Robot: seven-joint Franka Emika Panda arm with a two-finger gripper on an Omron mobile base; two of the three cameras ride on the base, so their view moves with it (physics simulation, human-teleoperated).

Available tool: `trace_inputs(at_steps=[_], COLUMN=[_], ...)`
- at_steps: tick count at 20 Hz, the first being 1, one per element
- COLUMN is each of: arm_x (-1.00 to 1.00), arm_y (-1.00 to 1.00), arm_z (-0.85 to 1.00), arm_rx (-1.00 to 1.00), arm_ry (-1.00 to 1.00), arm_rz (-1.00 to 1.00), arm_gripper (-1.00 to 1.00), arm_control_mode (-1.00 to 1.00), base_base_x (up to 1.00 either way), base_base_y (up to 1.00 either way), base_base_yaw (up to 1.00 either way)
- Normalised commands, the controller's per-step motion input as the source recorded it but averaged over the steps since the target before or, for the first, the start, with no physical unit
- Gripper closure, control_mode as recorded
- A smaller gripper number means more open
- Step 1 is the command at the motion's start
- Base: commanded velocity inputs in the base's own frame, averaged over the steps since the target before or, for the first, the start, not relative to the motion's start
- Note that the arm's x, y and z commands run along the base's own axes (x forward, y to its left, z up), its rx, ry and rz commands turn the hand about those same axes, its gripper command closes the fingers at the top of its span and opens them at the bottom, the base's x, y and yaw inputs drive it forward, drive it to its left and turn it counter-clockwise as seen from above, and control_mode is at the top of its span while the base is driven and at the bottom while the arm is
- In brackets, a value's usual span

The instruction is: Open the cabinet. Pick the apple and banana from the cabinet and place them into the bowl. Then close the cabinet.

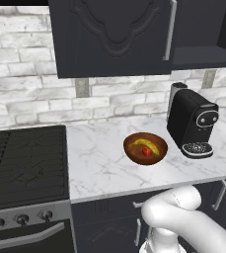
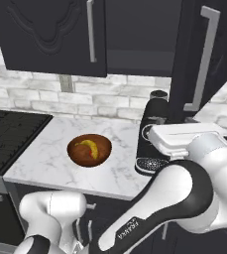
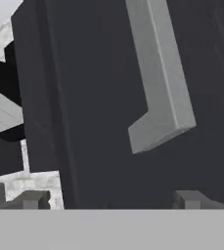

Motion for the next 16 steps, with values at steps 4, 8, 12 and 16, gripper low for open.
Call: trace_inputs(at_steps=[4,8,12,16], arm_x=[1.0,1.0,1.0,1.0], arm_y=[1.0,1.0,0.81,0.69], arm_z=[-0.34,-0.18,-0.05,0.0], arm_rx=[0.0,0.03,0.05,0.01], arm_ry=[-0.2,-0.18,-0.16,-0.11], arm_rz=[0.19,0.12,0.04,0.0], arm_gripper=[-1.0,-1.0,-1.0,-1.0], arm_control_mode=[-1.0,-1.0,-1.0,-1.0], base_base_x=[0.0,0.0,0.0,0.0], base_base_y=[0.0,0.0,0.0,0.0], base_base_yaw=[0.0,0.0,0.0,0.0])
